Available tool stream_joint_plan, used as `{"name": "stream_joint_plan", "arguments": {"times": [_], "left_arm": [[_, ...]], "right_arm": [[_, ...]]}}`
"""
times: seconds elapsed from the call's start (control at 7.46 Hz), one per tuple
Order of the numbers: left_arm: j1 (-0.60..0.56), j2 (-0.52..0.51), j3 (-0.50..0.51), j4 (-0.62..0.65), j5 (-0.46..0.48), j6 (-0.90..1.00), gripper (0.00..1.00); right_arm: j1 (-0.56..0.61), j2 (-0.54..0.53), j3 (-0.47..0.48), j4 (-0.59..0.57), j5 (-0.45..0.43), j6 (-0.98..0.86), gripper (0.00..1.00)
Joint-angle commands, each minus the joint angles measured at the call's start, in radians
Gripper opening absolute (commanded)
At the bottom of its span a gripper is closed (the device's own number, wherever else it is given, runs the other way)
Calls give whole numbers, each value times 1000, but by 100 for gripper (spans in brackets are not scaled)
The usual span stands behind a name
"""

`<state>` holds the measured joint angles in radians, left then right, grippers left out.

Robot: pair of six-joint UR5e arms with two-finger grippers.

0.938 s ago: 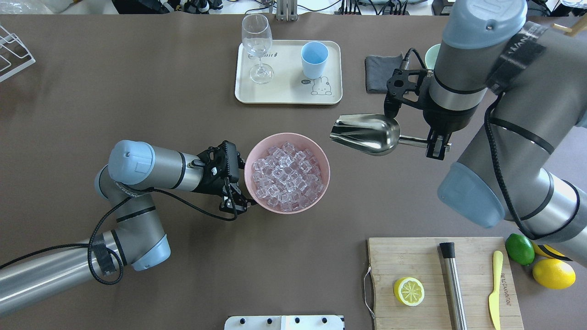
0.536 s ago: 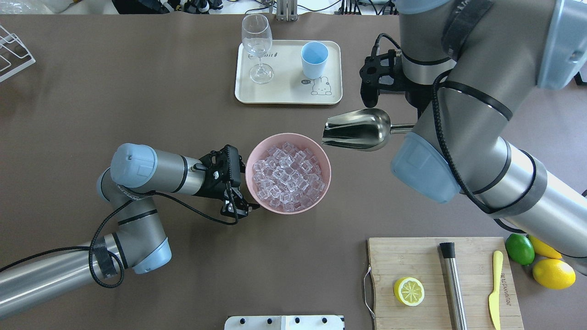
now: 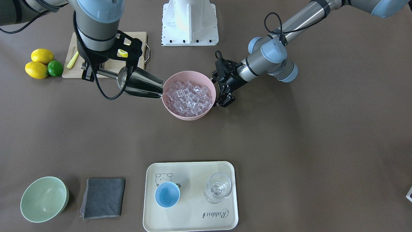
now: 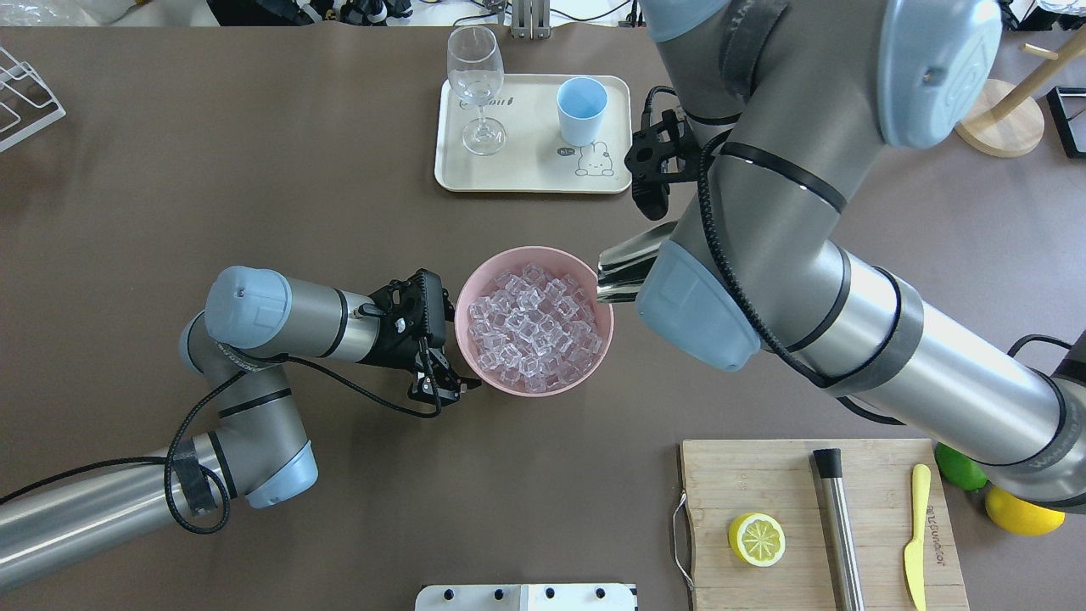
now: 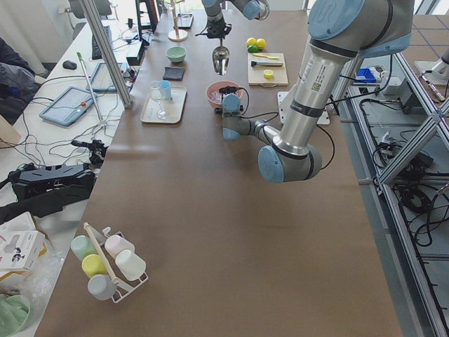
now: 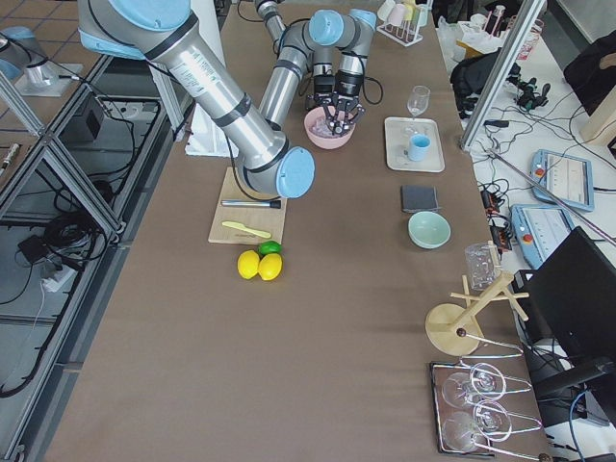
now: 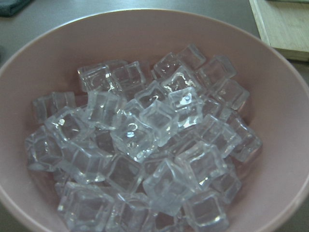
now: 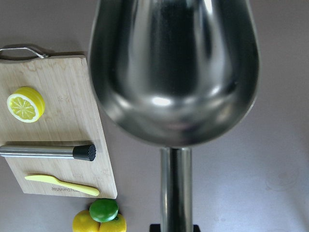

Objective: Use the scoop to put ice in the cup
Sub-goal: 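Carry the scoop over the pink bowl with the right gripper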

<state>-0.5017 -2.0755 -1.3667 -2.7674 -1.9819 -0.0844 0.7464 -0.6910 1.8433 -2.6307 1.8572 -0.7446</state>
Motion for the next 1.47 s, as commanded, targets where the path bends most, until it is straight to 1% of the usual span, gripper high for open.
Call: {"name": "stream_joint_plan", "arguments": {"times": [0.0, 0.13, 0.27, 0.54, 0.67, 0.8, 0.94, 1.34], "left_arm": [[0, 2, 0, -3, 0, 0, 98], [2, 2, 0, -1, 0, 0, 98], [2, 2, 0, -1, 0, 0, 98], [3, 2, 0, -1, 0, 0, 98], [3, 0, 0, -1, 0, 0, 98], [5, 0, 0, -1, 0, 0, 98], [6, 0, 0, -1, 0, 0, 98], [6, 0, 0, 0, 0, 0, 98]], "right_arm": [[-53, 41, -64, -5, -48, 5, 0], [-74, 63, -105, -6, -64, 10, 0], [-76, 68, -127, -5, -69, 28, 0], [-79, 68, -142, -8, -104, 33, 0], [-82, 68, -147, -11, -104, 39, 0], [-100, 68, -150, -15, -107, 86, 0], [-122, 79, -180, -14, -110, 126, 0], [-145, 100, -223, -6, -115, 134, 0]]}}
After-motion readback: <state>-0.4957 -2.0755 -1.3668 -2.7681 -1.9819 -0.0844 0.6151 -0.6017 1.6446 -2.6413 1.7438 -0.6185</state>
